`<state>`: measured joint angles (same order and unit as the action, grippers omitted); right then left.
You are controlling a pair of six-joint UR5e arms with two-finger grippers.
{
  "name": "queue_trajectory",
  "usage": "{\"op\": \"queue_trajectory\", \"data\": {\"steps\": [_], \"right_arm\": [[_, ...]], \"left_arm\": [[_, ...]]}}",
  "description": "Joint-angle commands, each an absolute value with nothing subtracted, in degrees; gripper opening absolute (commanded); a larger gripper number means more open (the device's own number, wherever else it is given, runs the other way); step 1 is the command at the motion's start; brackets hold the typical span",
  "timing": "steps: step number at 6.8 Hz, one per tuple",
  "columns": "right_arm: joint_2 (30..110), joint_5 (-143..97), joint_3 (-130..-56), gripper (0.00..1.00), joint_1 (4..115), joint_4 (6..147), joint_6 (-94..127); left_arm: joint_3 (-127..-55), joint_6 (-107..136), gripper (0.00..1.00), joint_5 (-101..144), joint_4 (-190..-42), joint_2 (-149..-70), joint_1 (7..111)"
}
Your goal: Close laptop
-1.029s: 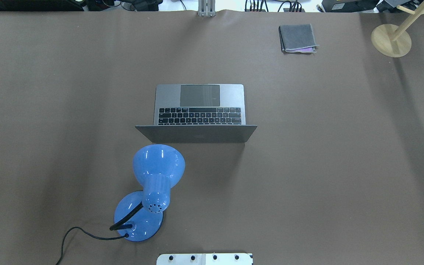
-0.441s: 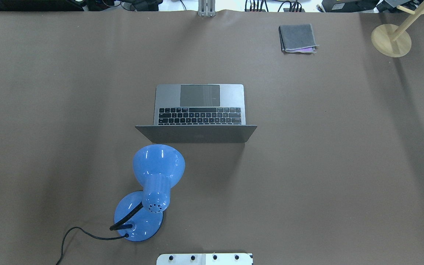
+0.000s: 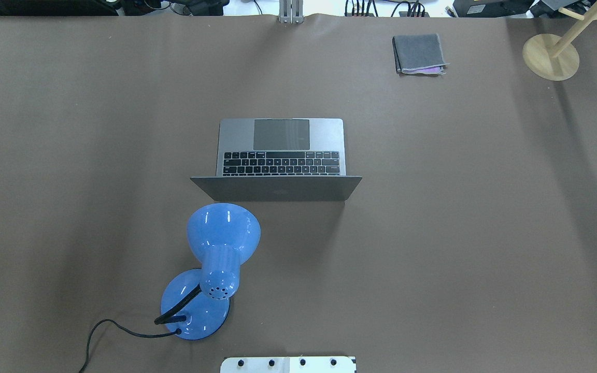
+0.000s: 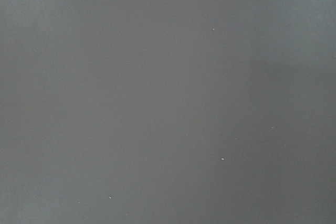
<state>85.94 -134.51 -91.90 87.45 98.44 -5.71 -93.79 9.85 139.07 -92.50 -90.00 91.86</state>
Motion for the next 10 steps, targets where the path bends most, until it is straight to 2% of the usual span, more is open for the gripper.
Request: {"op": "queue_trajectory", "data": {"steps": [1,5,9,10], "right_arm": [[86.0,-134.5,-91.8,1.00,87.5,98.4,-5.7],[83.2,-135.3,-91.4,1.00,87.3,98.5,-5.6],[78.9,-137.4,-91.8,1.00,85.7,98.0,-4.4],[77.2,-140.4,-91.4,1.00,84.0,96.4,-2.2]], "left_arm": [[-93.8,9.8,0.98,139.1,-92.5,-90.0,91.8],[-94.4,10.1,0.98,138.8,-92.5,-91.4,91.7],[-94.7,16.9,0.98,139.3,-92.9,-98.0,90.8],[-95.6,21.5,0.98,140.1,-93.4,-99.1,87.8]]}}
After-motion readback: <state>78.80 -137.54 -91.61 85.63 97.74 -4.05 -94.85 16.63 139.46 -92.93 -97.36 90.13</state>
